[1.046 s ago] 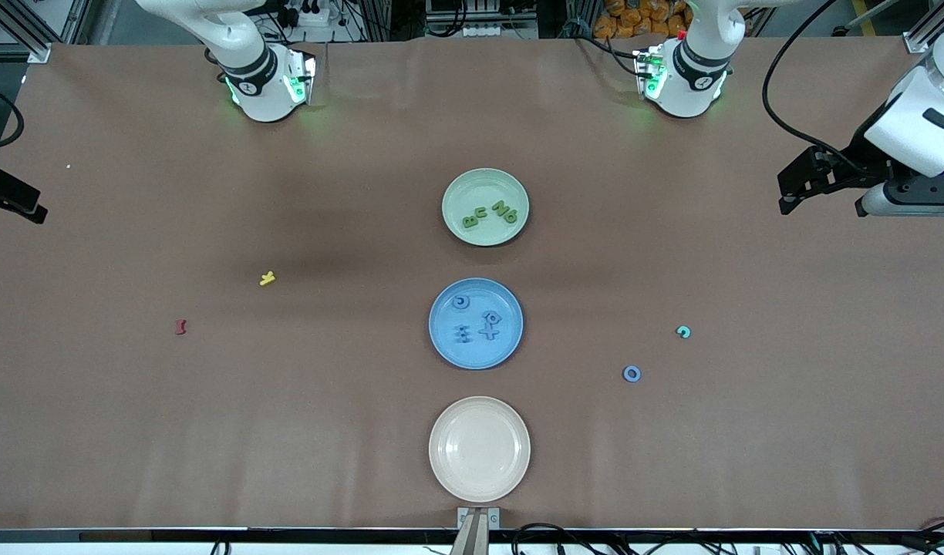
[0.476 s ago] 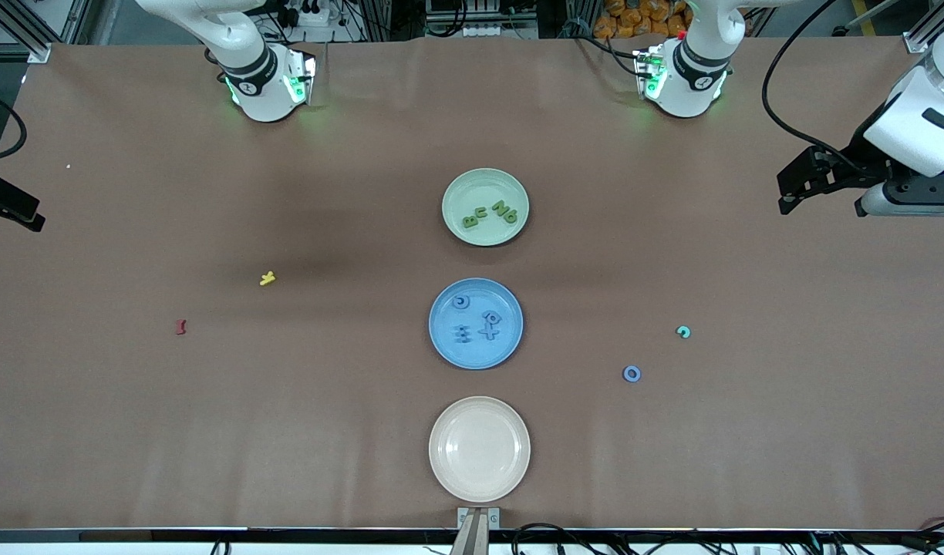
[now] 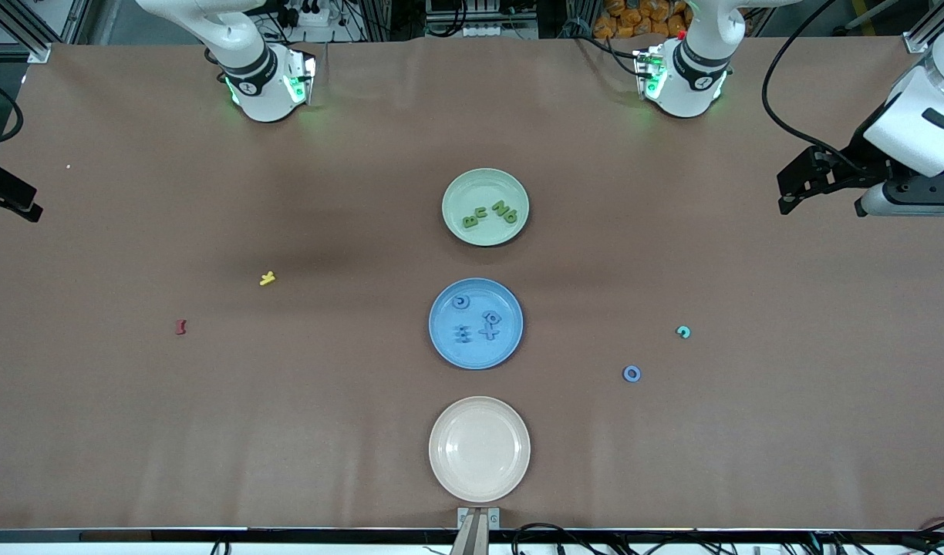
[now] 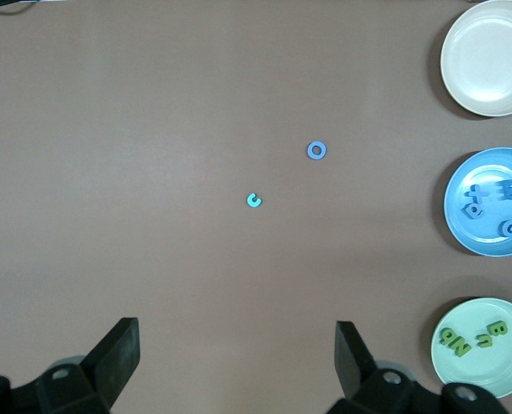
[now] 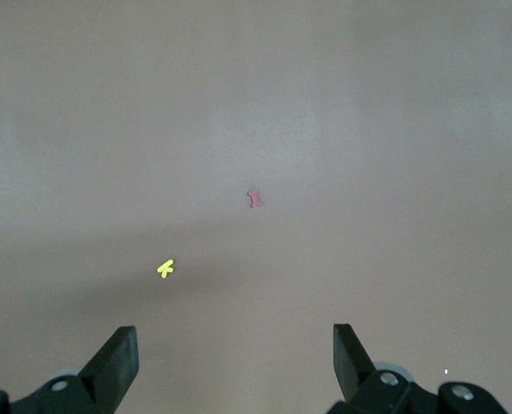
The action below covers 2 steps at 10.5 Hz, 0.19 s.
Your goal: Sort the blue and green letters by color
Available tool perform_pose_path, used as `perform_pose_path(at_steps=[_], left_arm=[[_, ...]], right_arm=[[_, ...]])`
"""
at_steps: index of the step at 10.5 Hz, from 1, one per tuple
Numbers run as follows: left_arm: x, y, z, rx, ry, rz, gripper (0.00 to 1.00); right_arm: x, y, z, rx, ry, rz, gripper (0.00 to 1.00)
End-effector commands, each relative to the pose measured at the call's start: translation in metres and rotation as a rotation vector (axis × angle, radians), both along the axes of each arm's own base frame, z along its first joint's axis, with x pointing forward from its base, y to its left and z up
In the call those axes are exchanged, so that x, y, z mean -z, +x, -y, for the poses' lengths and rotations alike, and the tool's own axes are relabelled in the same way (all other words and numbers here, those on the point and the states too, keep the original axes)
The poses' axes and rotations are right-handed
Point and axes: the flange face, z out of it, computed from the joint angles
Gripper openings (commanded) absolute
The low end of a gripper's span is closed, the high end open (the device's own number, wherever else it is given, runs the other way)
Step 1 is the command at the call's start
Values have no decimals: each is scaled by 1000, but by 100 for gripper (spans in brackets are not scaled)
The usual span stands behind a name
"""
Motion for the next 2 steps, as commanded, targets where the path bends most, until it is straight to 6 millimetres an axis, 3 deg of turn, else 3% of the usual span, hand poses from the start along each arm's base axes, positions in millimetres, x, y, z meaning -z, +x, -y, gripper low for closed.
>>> perform_pose_path(at_steps=[1, 2], left_arm=[[-5, -1, 0, 10, -5, 9, 100], [-6, -2, 0, 10, -5, 11, 100]], right_arm=[[-15, -14, -6, 19, 6, 17, 100], [-21, -20, -4, 21, 10, 34, 100]])
